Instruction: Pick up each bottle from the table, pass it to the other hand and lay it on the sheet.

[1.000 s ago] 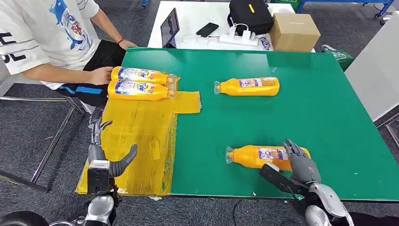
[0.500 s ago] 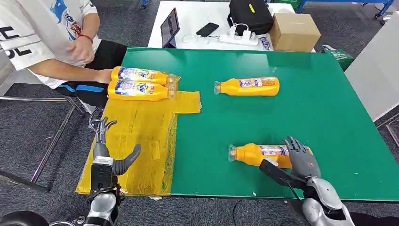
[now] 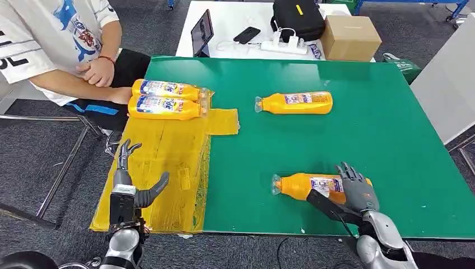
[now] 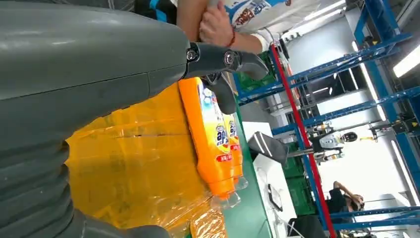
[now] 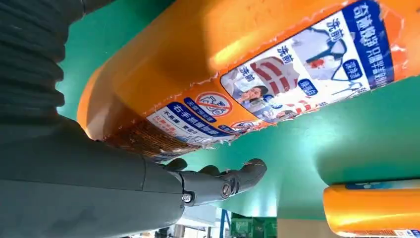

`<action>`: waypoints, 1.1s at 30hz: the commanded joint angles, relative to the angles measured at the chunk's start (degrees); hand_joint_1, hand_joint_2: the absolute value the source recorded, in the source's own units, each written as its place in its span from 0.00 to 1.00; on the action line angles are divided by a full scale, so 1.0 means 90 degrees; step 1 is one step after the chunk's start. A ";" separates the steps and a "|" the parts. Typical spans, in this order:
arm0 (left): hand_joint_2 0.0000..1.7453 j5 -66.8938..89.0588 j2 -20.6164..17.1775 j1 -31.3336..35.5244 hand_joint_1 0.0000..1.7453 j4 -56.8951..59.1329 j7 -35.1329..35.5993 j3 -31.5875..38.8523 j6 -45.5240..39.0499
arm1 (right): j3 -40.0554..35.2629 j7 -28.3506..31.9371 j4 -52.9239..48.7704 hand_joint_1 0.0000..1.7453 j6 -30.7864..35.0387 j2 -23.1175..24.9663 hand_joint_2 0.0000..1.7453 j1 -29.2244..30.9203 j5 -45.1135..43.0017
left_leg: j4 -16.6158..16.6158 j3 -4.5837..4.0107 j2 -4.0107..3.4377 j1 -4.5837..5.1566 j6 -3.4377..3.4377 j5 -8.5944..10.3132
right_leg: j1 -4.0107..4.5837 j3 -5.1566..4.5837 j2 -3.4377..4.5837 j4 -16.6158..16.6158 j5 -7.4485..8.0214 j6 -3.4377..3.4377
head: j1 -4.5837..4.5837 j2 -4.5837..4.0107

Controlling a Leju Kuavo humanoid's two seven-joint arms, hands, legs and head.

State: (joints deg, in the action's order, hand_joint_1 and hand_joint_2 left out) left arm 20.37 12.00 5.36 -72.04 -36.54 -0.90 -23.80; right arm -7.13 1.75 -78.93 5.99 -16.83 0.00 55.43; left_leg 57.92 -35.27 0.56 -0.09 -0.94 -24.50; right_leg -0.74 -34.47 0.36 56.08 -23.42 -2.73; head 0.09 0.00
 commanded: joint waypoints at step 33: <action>1.00 -0.0252 -0.0072 0.0572 0.00 0.1002 0.0023 -0.0320 0.0196 | 0.0070 -0.0289 0.1729 0.64 -0.1135 -0.0137 1.00 0.0461 -0.0794 | -0.0006 0.0073 0.0000 -0.0010 -0.0001 -0.0005 | 0.0013 0.0074 -0.0010 -0.0022 0.0003 0.0008 | 0.0000 0.0000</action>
State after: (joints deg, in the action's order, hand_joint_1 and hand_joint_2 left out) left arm 18.73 12.00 8.02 -67.65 -36.52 -2.54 -22.12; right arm -4.94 -1.57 -70.47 -4.55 -20.50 5.04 49.11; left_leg 57.94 -34.72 0.50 -0.10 -0.97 -24.61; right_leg -0.73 -33.98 0.39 56.03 -23.42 -2.74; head 0.09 0.00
